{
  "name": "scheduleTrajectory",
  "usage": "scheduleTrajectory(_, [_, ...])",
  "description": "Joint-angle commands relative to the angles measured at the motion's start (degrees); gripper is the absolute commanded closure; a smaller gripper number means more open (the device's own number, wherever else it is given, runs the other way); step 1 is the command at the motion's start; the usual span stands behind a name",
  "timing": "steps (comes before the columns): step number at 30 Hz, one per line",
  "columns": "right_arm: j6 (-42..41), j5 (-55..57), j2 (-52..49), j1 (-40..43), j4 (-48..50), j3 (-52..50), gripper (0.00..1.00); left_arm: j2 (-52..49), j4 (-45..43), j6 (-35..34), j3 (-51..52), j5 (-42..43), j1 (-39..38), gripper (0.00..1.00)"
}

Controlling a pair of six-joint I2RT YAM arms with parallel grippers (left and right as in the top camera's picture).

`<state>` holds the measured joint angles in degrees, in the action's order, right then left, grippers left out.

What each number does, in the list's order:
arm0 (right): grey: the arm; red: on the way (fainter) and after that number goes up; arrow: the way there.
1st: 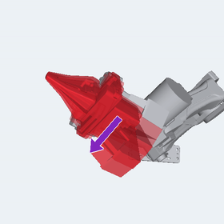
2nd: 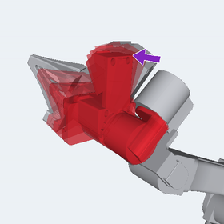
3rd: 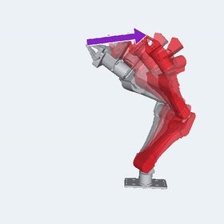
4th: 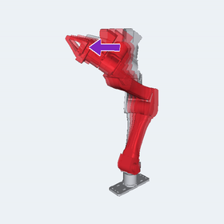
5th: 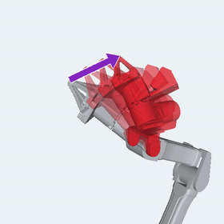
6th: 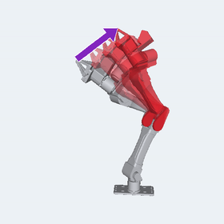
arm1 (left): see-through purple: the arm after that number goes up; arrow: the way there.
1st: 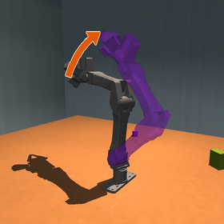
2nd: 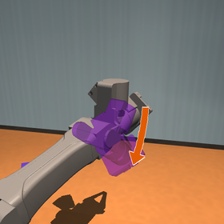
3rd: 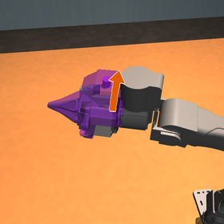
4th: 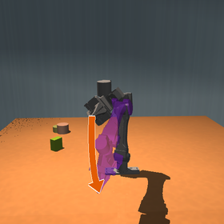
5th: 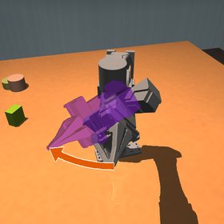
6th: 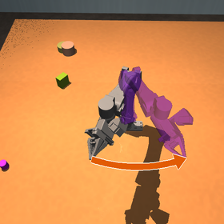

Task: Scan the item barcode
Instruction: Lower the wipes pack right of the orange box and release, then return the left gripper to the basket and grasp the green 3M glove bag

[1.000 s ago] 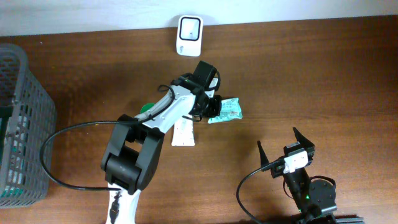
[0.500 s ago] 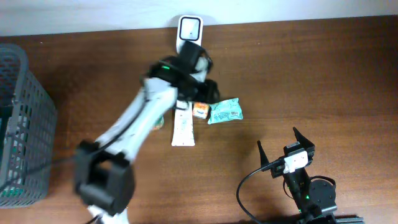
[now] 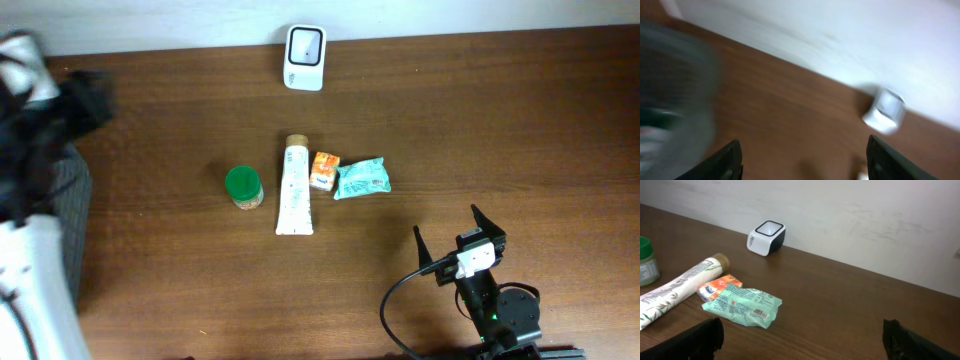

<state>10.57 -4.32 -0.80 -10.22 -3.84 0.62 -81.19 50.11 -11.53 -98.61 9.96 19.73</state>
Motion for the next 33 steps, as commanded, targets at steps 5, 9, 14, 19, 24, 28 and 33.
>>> scheduleTrajectory(5, [-0.1,0.1,0.4,-0.4,-0.3,-0.3,0.02,-7.5,-2.4,1.0,-0.8,-10.4,19.3,0.31])
scheduleTrajectory(9, [-0.1,0.1,0.4,-0.4,-0.3,-0.3,0.02,-15.1,0.0,3.5,-0.8,-10.4,24.0,0.32])
scheduleTrajectory(14, [-0.1,0.1,0.4,-0.4,-0.3,-0.3,0.02,-21.9,1.5,13.0,-0.7,-14.6,25.1,0.32])
scheduleTrajectory(19, [-0.1,0.1,0.4,-0.4,-0.3,-0.3,0.02,-26.1,1.6,19.5,-0.6,-15.0,25.2,0.32])
scheduleTrajectory(24, [-0.1,0.0,0.4,-0.4,-0.3,-0.3,0.02,-31.8,1.1,26.4,-0.6,-14.9,25.4,0.29])
scheduleTrajectory(28, [-0.1,0.1,0.4,-0.4,-0.3,-0.3,0.02,-37.0,1.8,32.1,0.0,-14.7,25.5,0.28])
scheduleTrajectory(33, [-0.1,0.1,0.4,-0.4,-0.3,-0.3,0.02,-40.8,0.7,37.0,3.0,-15.8,25.6,0.27])
